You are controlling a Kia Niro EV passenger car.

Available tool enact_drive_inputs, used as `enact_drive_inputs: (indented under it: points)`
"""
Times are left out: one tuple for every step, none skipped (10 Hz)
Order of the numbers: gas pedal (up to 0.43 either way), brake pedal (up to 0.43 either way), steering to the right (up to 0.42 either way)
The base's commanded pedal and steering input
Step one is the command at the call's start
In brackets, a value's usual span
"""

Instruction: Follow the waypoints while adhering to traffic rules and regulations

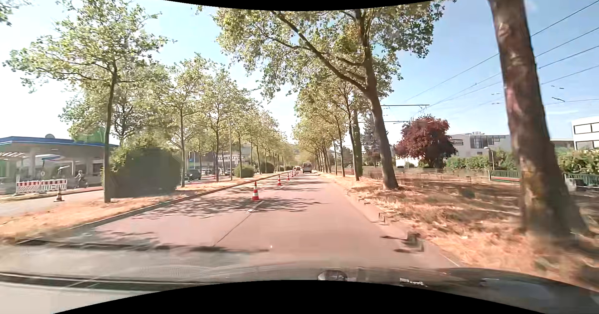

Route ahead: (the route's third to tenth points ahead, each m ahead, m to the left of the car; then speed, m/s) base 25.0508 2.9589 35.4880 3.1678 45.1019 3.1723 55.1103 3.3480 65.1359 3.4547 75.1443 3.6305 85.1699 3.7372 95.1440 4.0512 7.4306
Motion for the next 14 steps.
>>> enact_drive_inputs:
  points:
    - [0.079, 0.0, -0.002]
    - [0.079, 0.0, -0.002]
    - [0.079, 0.0, -0.002]
    - [0.079, 0.0, -0.002]
    - [0.079, 0.0, -0.002]
    - [0.079, 0.0, -0.002]
    - [0.079, 0.0, -0.002]
    - [0.079, 0.0, -0.002]
    - [0.079, 0.0, -0.002]
    - [0.079, 0.0, -0.002]
    - [0.079, 0.0, -0.002]
    - [0.079, 0.0, -0.002]
    - [0.079, 0.0, -0.002]
    - [0.079, 0.0, -0.002]
